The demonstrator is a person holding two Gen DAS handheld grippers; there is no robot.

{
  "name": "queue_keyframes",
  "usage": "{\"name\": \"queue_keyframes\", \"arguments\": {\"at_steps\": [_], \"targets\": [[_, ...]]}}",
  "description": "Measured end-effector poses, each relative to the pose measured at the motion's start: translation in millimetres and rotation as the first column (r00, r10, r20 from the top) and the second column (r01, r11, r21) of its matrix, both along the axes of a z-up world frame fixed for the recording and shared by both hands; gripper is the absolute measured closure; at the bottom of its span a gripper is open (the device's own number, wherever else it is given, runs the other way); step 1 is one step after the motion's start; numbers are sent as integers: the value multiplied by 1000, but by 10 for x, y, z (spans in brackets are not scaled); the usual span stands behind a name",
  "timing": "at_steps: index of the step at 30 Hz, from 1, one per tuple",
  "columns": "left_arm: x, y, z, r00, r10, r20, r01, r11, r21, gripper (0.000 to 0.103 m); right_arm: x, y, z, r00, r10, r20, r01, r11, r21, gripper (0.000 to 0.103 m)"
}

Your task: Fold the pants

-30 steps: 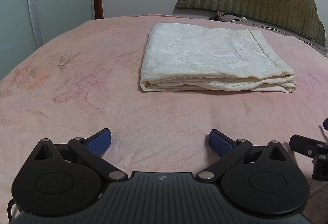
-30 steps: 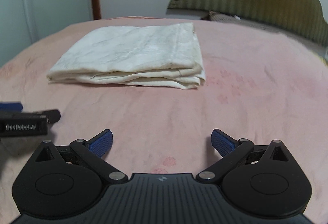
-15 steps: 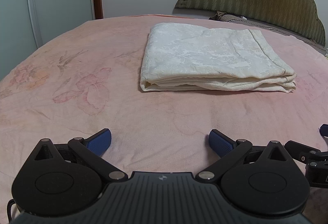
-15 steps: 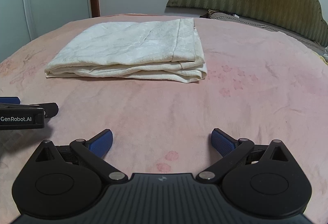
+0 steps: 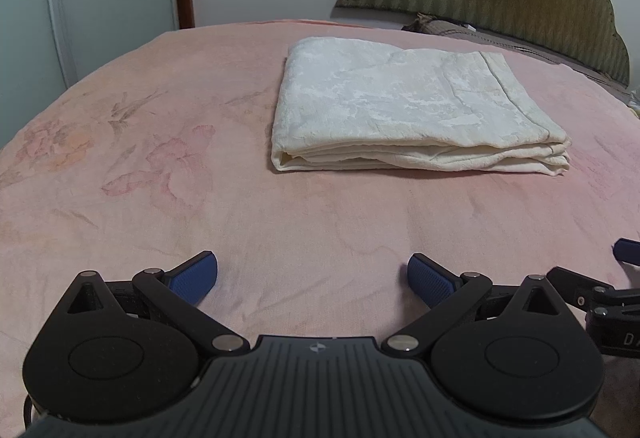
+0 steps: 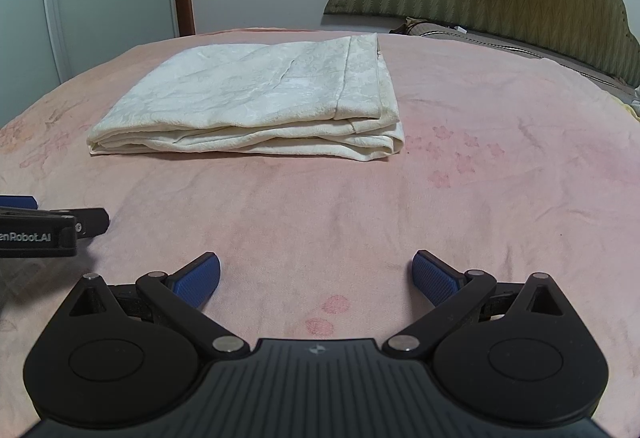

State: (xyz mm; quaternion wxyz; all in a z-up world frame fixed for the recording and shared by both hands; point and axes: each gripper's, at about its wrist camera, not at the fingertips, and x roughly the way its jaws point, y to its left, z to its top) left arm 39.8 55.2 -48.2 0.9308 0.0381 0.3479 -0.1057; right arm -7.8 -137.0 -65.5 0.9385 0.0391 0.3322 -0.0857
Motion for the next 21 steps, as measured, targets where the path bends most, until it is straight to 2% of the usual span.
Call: {"name": "queue_keyframes", "arguments": {"at_steps": [5,12,15,21], "targets": [[33,22,22,999,-32,-41,32,999,2,0,3,1,-1,1000,0,0,0,1000,1,0],[84,-10,49,997,0,-74,0,1000,0,0,-1,0,1,1000,0,0,0,1000,1,0],[74,-27,60,998,44,-52,-45,999,-6,1,-3,0,2,1000,0,1,0,1000,-1,0],[21,-181,127,999,46,23,-48,995,92,1,31,10,44,1000,13,19,-13,1000,1,0]]}}
